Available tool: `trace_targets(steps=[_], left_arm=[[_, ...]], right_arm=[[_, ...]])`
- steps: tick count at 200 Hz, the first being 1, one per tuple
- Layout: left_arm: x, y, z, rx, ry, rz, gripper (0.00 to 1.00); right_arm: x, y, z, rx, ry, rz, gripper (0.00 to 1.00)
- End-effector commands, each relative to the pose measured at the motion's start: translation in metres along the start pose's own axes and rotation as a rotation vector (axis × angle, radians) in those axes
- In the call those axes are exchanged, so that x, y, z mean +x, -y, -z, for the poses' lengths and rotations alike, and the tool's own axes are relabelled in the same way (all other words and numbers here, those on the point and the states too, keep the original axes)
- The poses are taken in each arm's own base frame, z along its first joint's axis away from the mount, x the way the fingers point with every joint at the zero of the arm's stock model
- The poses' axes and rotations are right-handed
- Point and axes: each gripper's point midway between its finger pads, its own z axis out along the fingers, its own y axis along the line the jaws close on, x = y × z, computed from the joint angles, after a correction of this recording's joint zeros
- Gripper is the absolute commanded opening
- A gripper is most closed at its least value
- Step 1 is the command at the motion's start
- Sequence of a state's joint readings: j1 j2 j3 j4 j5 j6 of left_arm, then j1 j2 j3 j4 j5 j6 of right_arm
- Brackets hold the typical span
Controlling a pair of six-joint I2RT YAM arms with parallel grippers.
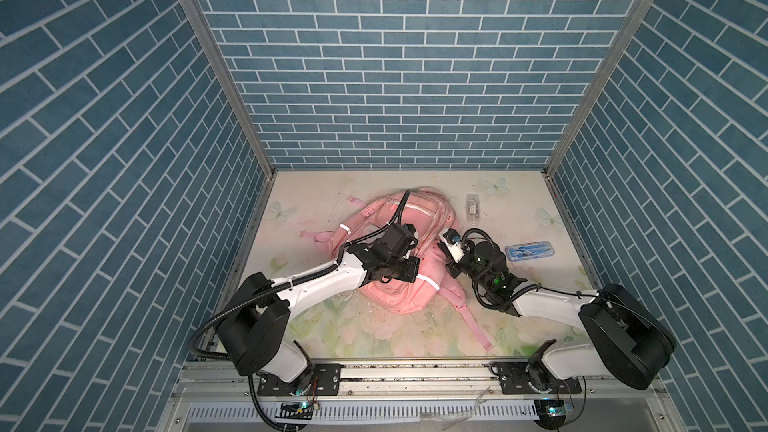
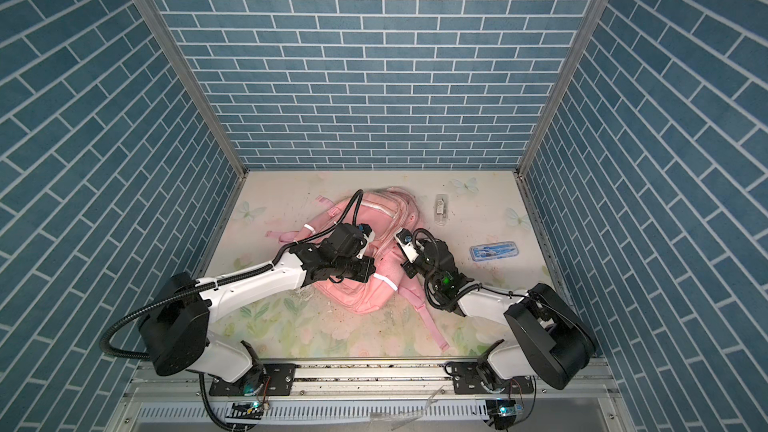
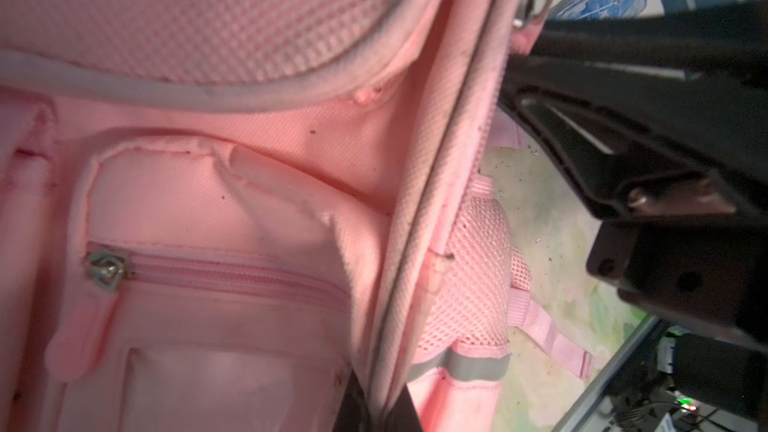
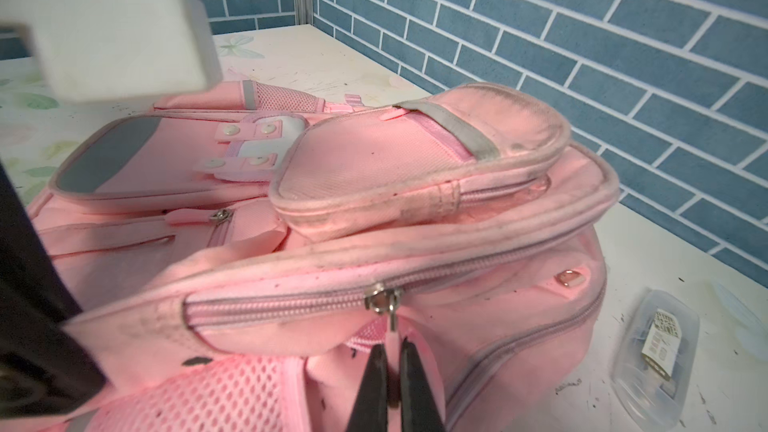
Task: Pack the student bag
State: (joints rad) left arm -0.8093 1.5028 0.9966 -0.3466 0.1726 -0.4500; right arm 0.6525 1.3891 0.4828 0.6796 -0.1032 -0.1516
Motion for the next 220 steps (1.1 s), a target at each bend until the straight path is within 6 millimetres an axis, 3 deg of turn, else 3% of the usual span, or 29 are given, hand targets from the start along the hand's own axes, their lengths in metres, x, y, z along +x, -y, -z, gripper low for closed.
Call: trace_targets(steps=[1,46,72,89,138,171,185,193,220], left_arm=[[-0.002,-0.014,0.022,-0.090,-0.005,-0.161,0.00],[0.004,-0.026,0.031,-0.154,-0.053,-0.339,0.00],[0.004,-0.030,0.034,-0.180,-0.065,-0.423,0.00],[0.001,-0.045,0.038,-0.228,-0.072,-0.453,0.00],[-0.024,-0.093,0.056,-0.354,-0.052,-0.471,0.00],[-0.040,-0.136,0.069,-0.439,-0.009,-0.385,0.00],[-0.049,-0.149,0.079,-0.464,0.025,-0.296,0.23],[-0.052,-0.150,0.083,-0.470,0.047,-0.230,0.31],[-0.044,-0.121,0.080,-0.281,0.140,0.091,0.39]], right_arm=[[-0.004,0.043,-0.002,0.107,-0.020,-0.092,0.00],[-0.004,0.090,-0.018,0.138,-0.072,-0.151,0.00],[-0.006,0.103,-0.022,0.137,-0.075,-0.146,0.00],[-0.005,0.103,-0.021,0.124,-0.087,-0.141,0.00],[-0.006,0.050,-0.009,-0.092,-0.076,-0.169,0.00],[-0.015,-0.005,-0.013,-0.178,-0.073,-0.145,0.00],[-0.021,-0.016,-0.016,-0.188,-0.056,-0.168,0.00],[-0.024,-0.021,-0.018,-0.194,-0.046,-0.178,0.00],[-0.028,-0.034,-0.023,-0.211,-0.048,-0.164,0.00]])
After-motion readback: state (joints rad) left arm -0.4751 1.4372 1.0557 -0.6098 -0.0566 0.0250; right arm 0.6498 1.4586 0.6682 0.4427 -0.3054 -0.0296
